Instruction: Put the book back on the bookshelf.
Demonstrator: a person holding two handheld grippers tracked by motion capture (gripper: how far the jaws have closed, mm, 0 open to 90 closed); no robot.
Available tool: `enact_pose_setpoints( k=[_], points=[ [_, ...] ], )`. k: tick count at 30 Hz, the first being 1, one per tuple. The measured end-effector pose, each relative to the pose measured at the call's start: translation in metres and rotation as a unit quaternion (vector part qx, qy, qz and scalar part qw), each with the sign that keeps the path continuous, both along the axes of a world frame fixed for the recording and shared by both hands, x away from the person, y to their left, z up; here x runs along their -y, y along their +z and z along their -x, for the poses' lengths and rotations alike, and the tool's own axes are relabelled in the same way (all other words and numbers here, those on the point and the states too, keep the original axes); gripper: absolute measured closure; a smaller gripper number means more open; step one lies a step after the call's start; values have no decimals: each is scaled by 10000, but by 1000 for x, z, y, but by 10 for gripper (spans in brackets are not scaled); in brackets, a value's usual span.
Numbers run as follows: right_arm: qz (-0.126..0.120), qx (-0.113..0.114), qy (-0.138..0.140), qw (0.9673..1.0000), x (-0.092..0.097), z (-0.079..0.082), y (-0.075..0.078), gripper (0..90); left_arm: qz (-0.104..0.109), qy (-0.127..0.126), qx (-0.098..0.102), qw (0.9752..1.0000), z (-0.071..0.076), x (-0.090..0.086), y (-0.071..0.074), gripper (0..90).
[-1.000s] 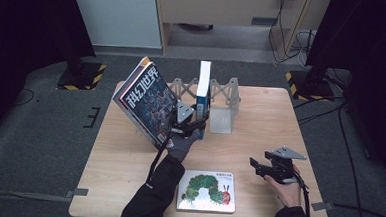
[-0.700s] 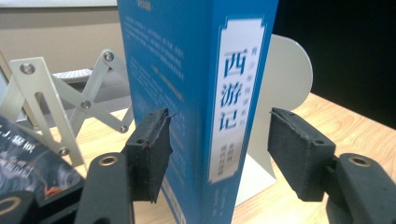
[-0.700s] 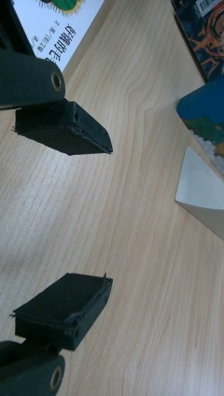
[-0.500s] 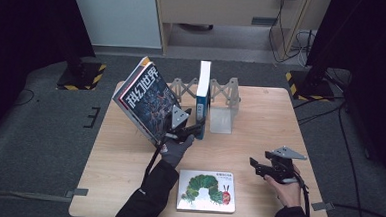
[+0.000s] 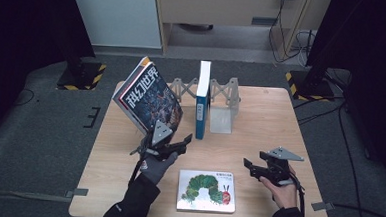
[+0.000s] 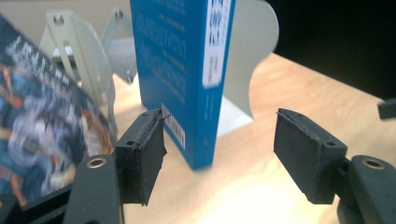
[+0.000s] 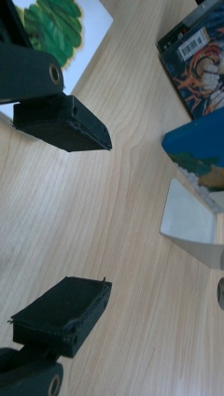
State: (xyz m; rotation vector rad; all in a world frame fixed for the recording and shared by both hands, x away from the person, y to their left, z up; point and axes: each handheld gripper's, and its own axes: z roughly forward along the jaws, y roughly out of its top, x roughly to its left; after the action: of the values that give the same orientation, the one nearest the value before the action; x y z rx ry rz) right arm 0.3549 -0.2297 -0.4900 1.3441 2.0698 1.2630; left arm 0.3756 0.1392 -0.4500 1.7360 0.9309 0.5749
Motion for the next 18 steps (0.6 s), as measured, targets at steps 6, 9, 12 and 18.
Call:
enact_pose_setpoints(
  k=[6,9,12,18],
  points=[
    [-15,-15,98,10000,-7,5,1,223,-256,-92,-265,9993,20,-15,-21,322],
    [-87,-70,87,9999,-10,7,1,204,-260,-143,-464,9985,28,-21,-31,320],
    [-98,-152,155,9997,-14,8,0,189,-313,-172,-586,9976,36,-24,-40,320],
    [37,-280,438,9986,-28,12,-4,120,-333,-164,-826,9959,50,-31,-52,314]
  ],
)
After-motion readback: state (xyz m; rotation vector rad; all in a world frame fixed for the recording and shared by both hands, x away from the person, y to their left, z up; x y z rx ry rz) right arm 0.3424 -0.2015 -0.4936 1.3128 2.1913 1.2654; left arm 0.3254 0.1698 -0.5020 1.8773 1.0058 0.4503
